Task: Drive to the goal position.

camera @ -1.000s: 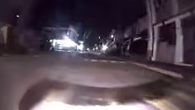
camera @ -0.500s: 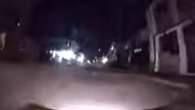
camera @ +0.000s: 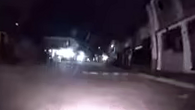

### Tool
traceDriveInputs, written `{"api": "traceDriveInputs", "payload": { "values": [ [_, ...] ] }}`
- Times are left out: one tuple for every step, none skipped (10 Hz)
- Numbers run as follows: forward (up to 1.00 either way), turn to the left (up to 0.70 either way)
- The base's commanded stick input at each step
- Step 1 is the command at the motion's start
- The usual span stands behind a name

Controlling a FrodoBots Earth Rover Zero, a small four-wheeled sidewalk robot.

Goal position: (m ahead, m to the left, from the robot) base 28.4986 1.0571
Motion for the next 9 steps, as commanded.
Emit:
{"api": "traceDriveInputs", "payload": {
  "values": [
    [0.70, 0.00],
    [0.70, 0.00],
    [0.70, 0.00],
    [0.70, 0.00],
    [0.70, 0.00],
    [0.70, 0.00],
    [0.70, 0.00],
    [0.70, 0.00],
    [0.70, 0.00]
  ]
}}
